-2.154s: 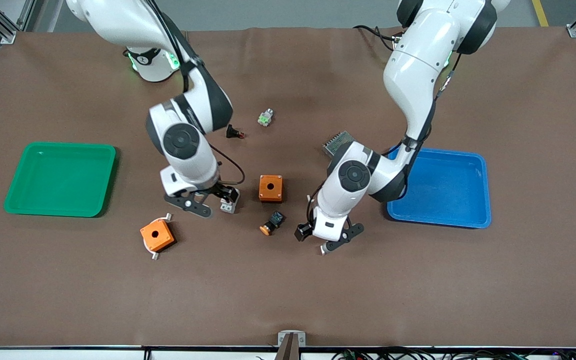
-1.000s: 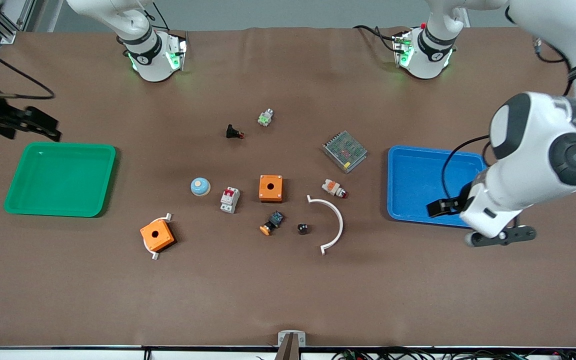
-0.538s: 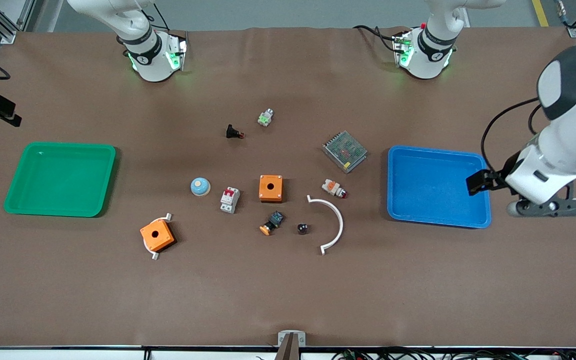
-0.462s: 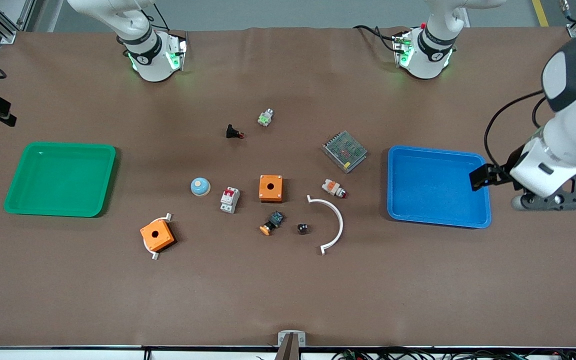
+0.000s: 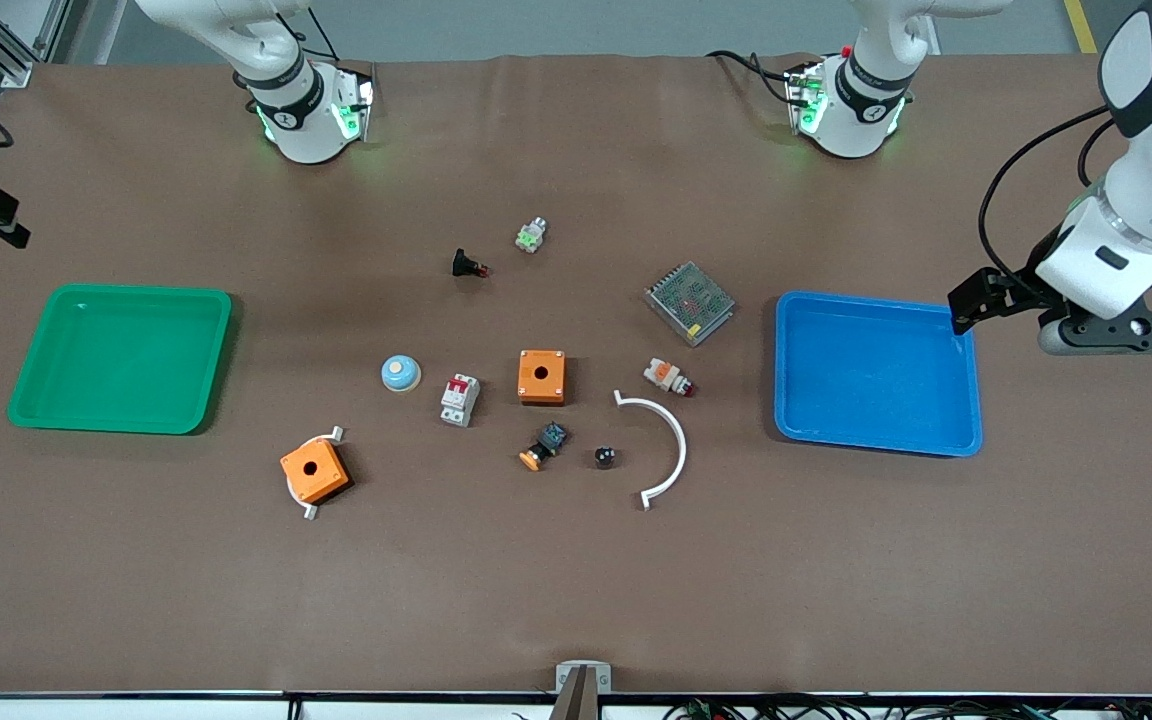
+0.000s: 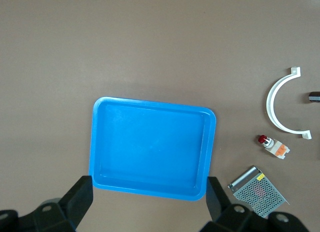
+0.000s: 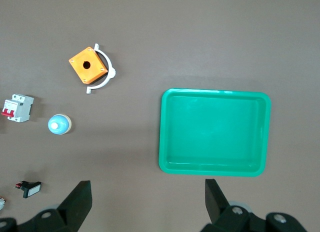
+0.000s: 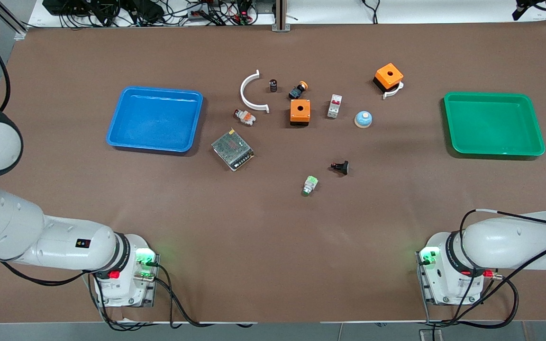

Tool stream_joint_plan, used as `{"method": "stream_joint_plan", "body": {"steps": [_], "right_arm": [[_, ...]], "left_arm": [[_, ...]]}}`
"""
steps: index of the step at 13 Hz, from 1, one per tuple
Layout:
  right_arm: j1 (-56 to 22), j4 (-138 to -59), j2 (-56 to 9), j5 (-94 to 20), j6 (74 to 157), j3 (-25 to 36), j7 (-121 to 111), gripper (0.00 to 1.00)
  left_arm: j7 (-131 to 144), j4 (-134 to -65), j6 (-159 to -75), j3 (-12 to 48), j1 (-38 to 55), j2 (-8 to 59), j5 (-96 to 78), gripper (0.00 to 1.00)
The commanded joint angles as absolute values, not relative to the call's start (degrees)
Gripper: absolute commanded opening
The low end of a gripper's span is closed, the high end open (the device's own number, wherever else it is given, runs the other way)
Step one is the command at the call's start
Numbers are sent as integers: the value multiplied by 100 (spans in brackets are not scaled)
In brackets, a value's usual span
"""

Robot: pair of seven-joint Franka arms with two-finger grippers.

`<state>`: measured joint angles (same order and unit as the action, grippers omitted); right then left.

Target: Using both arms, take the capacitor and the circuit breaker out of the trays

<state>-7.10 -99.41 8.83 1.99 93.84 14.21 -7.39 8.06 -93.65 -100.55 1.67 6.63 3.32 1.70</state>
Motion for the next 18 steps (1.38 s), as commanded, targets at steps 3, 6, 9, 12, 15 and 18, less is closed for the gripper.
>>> {"method": "stream_joint_plan", "body": {"steps": [3, 6, 9, 12, 15, 18], "right_arm": [[-765, -10099, 993, -141, 9633, 1362, -756, 100], [-756, -10064, 993, -62, 9580, 1362, -782, 100], [-756, -10011, 949, -70, 9580, 1362, -782, 100], [-809, -9985, 940, -70, 9580, 1354, -791, 100], [-686, -9958, 897, -62, 9554, 1205, -782, 100], [277, -9958, 861, -62, 9554, 373, -809, 100]], "left_arm": [[198, -9071, -9695, 167, 642, 281, 281, 100], [-274, -8939, -9650, 132, 642, 308, 211, 100], [507, -8869, -9650, 132, 642, 299, 255, 100], [474, -8754, -9633, 132, 510, 299, 211, 100], [457, -8518, -9415, 132, 449, 351, 71, 100], [457, -8394, -9308, 141, 431, 404, 97, 100]]}}
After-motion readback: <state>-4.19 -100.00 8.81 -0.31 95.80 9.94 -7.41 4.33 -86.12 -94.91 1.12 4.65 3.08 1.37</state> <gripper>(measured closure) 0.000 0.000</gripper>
